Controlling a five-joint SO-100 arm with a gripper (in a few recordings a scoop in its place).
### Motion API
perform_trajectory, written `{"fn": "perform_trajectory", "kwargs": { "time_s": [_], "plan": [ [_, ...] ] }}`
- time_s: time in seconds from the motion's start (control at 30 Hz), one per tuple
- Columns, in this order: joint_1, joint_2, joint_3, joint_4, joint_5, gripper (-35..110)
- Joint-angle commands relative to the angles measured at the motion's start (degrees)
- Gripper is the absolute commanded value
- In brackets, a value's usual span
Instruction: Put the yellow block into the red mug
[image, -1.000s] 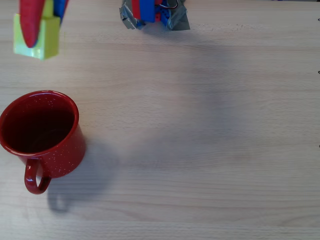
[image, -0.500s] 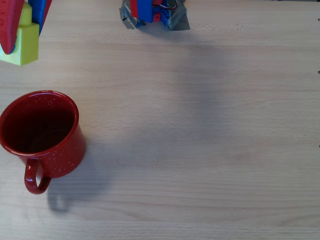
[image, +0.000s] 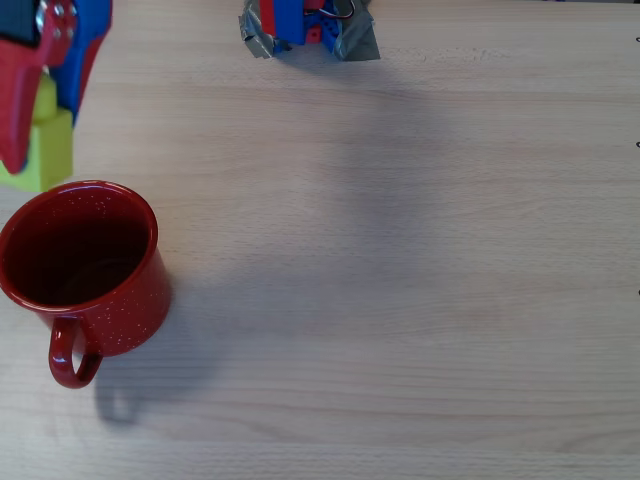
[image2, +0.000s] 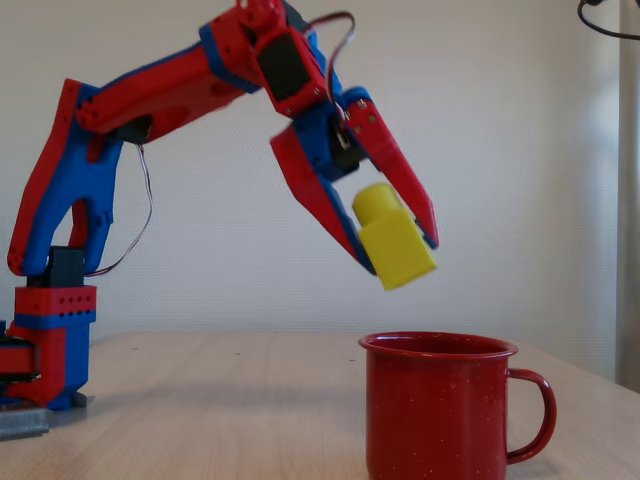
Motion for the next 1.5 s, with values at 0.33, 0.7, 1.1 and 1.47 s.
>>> {"fn": "perform_trajectory", "kwargs": {
  "time_s": [0.33,0.7,1.1,1.47],
  "plan": [
    [-4.0,-1.4,-3.3,-4.9,-1.0,0],
    [-3.7,-3.1,-2.5,-4.2,-1.0,0],
    [-3.9,-3.5,-2.3,-3.8,-1.5,25],
    [-3.3,-3.2,-2.3,-4.0,-1.5,27]
  ]
}}
